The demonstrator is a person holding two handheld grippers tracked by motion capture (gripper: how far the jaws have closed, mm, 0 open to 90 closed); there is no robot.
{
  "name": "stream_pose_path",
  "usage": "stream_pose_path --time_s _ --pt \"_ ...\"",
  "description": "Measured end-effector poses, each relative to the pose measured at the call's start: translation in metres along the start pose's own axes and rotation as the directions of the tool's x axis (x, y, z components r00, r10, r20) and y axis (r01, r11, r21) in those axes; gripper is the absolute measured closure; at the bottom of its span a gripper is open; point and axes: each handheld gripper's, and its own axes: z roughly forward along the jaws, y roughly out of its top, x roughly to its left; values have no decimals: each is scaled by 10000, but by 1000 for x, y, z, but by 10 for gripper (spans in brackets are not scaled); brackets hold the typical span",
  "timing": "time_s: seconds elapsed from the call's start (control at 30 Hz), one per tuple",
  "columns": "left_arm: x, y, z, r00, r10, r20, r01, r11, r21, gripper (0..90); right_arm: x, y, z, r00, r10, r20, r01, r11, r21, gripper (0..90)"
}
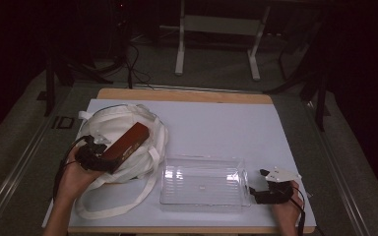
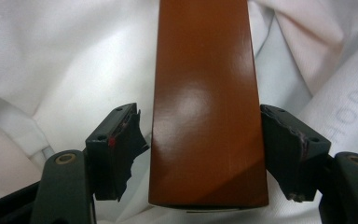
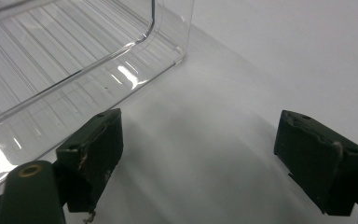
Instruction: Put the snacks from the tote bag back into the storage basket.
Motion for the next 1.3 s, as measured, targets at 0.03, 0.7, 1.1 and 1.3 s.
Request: stream_pose_path --time_s 0.03,0.7,1.1,1.3 --pt "0 0 0 10000 0 0 0 10000 0 328 0 0 0 10000 -3 -2 3 10000 7 156" --pt "6 21 10 9956 367 857 -550 9735 2219 373 1 0 0 10000 -59 21 58 10000 48 156" --pt "7 36 17 9921 530 1133 -908 9283 3605 369 1 0 1 9999 -100 20 100 9999 109 156" --pt "8 38 29 9887 383 1446 -966 9015 4219 373 1 1 1 9999 -130 11 130 9998 125 156"
